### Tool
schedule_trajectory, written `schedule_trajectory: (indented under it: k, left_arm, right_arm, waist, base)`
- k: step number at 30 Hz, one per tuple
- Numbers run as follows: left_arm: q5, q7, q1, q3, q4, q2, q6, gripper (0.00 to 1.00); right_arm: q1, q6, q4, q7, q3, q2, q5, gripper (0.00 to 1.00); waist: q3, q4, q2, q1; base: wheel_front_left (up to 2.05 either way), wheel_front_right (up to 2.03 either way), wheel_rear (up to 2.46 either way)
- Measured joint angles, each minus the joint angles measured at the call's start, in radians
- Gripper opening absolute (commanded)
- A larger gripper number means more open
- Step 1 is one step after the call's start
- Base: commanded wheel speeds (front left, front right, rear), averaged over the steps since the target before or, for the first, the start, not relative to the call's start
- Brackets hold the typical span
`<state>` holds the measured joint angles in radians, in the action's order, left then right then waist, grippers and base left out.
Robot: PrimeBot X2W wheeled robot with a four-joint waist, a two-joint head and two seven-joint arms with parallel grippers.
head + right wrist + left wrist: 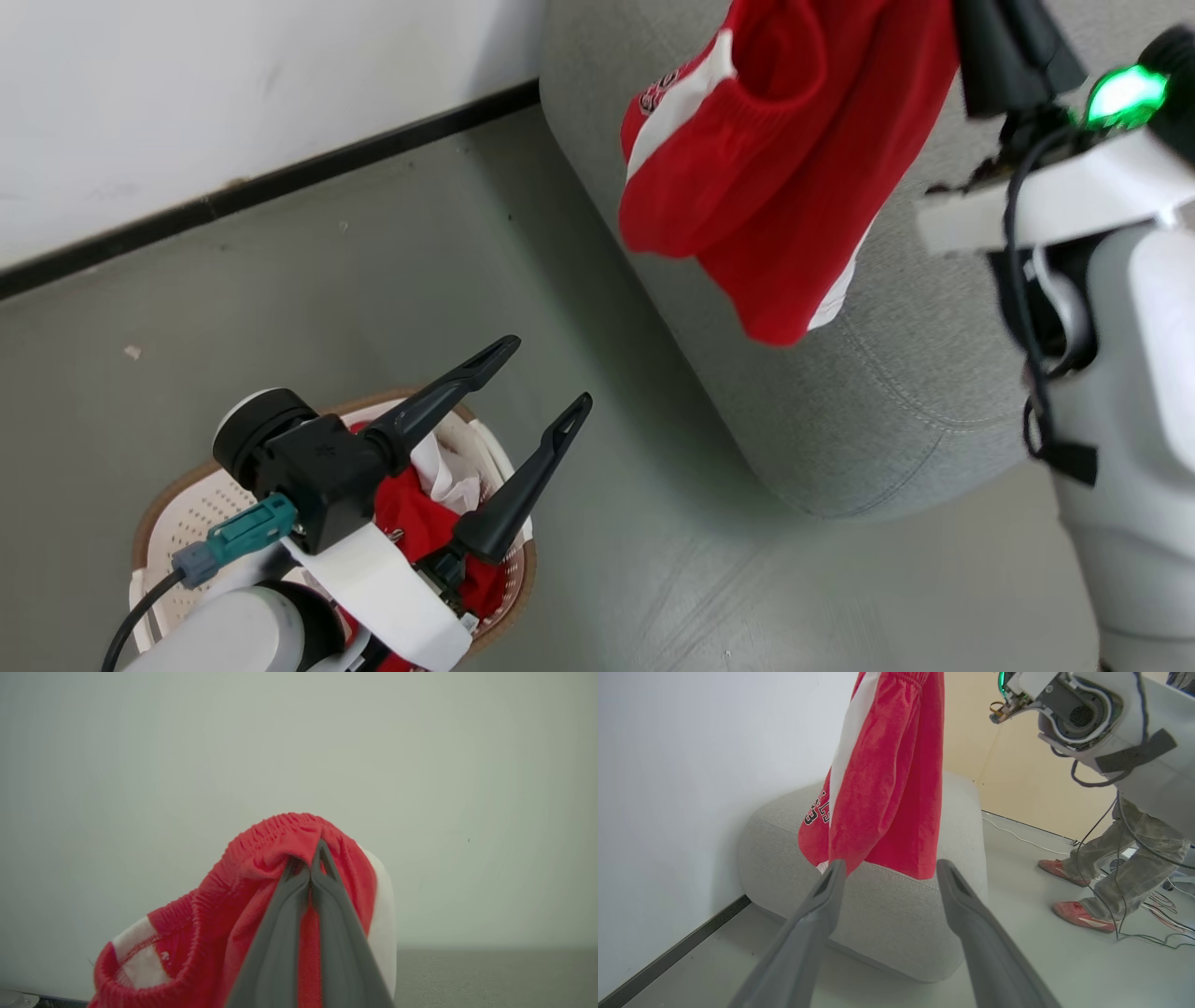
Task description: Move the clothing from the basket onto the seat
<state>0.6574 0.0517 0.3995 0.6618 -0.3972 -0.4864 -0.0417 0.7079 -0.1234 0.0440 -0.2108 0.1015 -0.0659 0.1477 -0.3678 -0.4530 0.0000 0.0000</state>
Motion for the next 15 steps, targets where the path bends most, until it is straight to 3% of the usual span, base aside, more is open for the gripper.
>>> schedule_trajectory:
  k: [8,15]
  left_arm:
    - [-0.007,0.024,0.000,0.001,-0.052,-0.025,0.000,1.00]
    - [-0.009,0.037,0.001,-0.009,-0.092,-0.058,0.001,1.00]
  right_arm:
    - [0.152,0.000,0.074,0.066,-0.074,-0.037,0.016,0.00]
    - [0.284,0.000,0.113,0.109,-0.170,-0.117,-0.002,0.00]
  waist:
    - [-0.076,0.036,0.0000,0.0000]
    - [-0.147,0.066,0.0000,0.0000]
  base:
    - [0.00,0.00,0.00]
    - [0.00,0.00,0.00]
